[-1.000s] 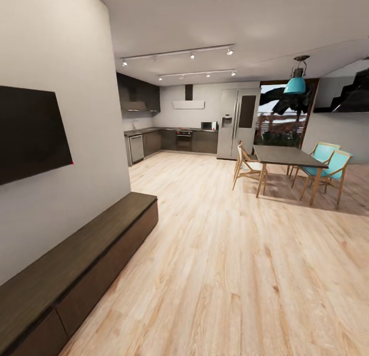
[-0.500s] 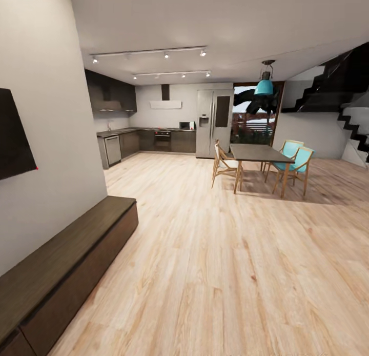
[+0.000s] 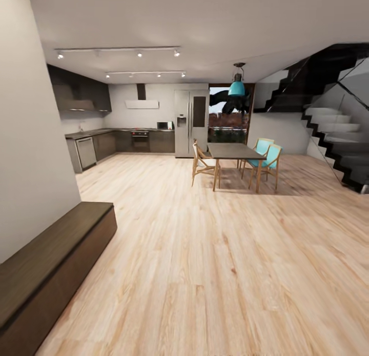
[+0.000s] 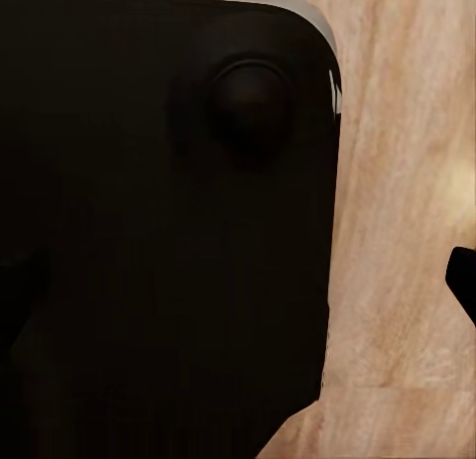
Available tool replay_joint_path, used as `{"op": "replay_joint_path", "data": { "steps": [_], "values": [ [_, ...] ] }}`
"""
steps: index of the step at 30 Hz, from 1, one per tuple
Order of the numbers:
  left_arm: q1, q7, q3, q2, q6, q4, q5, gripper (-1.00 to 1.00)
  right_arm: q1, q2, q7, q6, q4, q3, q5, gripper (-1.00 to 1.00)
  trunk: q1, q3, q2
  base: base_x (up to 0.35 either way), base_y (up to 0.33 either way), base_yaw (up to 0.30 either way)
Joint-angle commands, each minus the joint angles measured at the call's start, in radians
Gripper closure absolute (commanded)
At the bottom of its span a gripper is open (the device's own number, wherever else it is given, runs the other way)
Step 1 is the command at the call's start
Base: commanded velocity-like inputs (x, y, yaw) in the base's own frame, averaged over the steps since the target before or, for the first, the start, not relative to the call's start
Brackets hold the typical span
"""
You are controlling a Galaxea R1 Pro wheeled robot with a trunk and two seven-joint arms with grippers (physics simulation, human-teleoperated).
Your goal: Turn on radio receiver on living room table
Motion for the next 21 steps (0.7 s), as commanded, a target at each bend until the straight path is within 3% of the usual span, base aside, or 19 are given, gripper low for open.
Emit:
{"op": "replay_joint_path", "data": {
  "steps": [1, 21],
  "values": [
    [0.0, 0.0, 0.0, 0.0, 0.0, 0.0, 0.0, -1.0, 0.0, 0.0, 0.0, 0.0, 0.0, 0.0, 0.0, -1.0, 0.0, 0.0, 0.0, 0.0, 0.0, -0.286],
    [0.0, 0.002, 0.0, 0.003, 0.0, 0.0, 0.0, -1.0, 0.0, 0.0, 0.0, 0.0, 0.0, -0.002, -0.001, -1.0, 0.0, 0.0, 0.0, 0.0, 0.0, -0.286]
  ]
}}
